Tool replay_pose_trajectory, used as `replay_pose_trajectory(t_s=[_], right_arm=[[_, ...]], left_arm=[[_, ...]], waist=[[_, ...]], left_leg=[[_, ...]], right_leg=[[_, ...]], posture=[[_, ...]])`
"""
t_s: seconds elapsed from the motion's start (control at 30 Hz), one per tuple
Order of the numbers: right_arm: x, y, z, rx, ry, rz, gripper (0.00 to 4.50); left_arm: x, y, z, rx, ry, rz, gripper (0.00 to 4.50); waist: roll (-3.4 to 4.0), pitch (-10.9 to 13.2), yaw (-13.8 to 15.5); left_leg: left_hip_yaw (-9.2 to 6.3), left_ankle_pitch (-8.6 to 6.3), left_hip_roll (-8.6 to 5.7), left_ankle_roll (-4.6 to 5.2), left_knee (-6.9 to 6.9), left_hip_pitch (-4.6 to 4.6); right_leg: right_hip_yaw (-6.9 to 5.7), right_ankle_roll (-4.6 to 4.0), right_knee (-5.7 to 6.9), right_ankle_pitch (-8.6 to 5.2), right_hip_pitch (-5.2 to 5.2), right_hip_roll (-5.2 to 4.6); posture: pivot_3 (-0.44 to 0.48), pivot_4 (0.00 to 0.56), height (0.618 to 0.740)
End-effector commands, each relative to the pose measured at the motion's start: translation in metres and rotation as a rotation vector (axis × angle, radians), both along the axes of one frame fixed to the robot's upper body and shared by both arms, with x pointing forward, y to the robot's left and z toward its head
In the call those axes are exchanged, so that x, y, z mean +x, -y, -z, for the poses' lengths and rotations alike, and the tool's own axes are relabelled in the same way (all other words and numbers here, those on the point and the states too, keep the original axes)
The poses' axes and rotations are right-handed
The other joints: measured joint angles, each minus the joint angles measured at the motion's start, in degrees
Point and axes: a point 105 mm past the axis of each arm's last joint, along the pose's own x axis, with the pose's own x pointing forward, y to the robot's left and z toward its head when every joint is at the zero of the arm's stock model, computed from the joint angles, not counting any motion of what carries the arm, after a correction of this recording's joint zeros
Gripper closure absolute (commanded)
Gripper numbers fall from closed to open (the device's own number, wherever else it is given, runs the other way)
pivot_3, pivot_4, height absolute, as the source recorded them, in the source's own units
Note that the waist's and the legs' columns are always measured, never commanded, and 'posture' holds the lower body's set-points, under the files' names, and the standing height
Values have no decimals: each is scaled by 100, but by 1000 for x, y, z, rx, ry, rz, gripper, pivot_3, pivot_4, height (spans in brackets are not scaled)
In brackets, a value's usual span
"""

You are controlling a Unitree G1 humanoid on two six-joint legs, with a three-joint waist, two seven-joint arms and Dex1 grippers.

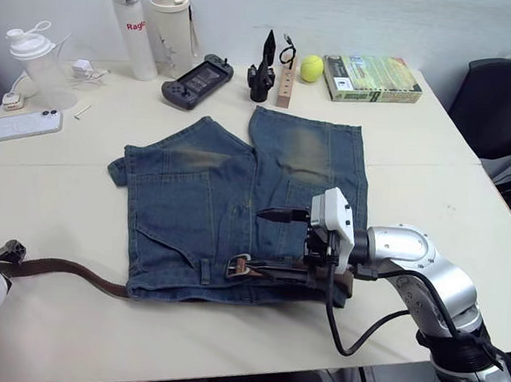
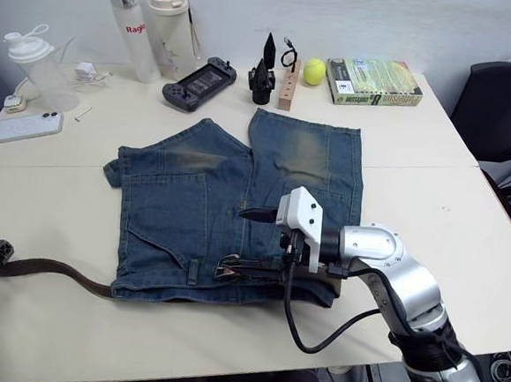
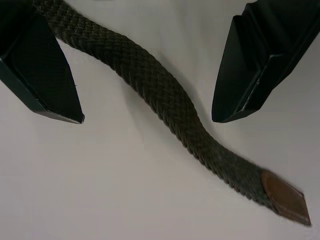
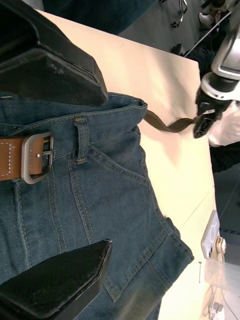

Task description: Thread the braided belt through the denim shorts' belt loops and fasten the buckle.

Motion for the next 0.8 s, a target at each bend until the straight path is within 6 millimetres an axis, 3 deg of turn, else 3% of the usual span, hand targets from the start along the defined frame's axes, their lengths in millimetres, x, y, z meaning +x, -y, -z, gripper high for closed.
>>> replay_pose_trajectory(t_s=[0.03,0.1,0.2,0.4,0.47,0.57,0.67,0.73,0.8], right_arm=[[-6,-2,-7,17,31,-3,2],[-5,-1,-7,14,35,10,2],[-5,-1,-7,13,37,20,0],[-3,-1,-7,19,41,47,0],[-2,0,-8,20,41,61,0],[1,1,-8,23,42,86,0],[4,2,-9,28,50,112,0],[7,2,-10,35,53,135,0],[10,3,-11,39,62,154,0]], left_arm=[[-7,-9,2,-7,2,-66,11],[-11,-13,8,-34,-2,-96,11],[-14,-19,12,-43,-3,-122,676],[-2,-22,8,-11,11,-50,3365],[14,-20,-4,43,55,27,4280],[51,-7,-50,210,193,228,4280],[75,14,-113,532,319,429,4280],[83,40,-134,696,385,595,4280],[86,79,-140,849,412,828,4280]], waist=[[0,0,-5],[0,0,-3],[0,0,-1],[0,0,15],[0,0,17],[-7,-4,56],[-11,-6,19],[-9,-5,-3],[-7,-4,-40]], left_leg=[[0,0,0,-1,-1,0],[1,-2,0,-3,-1,0],[0,-2,1,-4,-1,0],[0,-4,0,-7,-1,-1],[0,-6,0,-10,-1,-1],[-5,-4,-2,-19,-1,-14],[2,-11,-4,-39,-1,-33],[17,-3,-4,-24,-6,-39],[48,-1,4,-22,-16,-42]], right_leg=[[0,0,-1,0,-1,0],[1,0,-2,0,-1,0],[1,0,-2,0,-1,0],[-1,0,-1,0,-3,-2],[-1,0,-1,0,-4,-2],[-9,-1,3,1,-17,-1],[-5,-5,6,3,-40,4],[3,-4,4,4,-52,10],[4,-4,7,4,-73,26]], posture=[[0,150,724],[0,150,724],[0,150,724],[0,150,724],[0,150,724],[0,150,724],[0,150,724],[0,150,724],[0,150,724]])
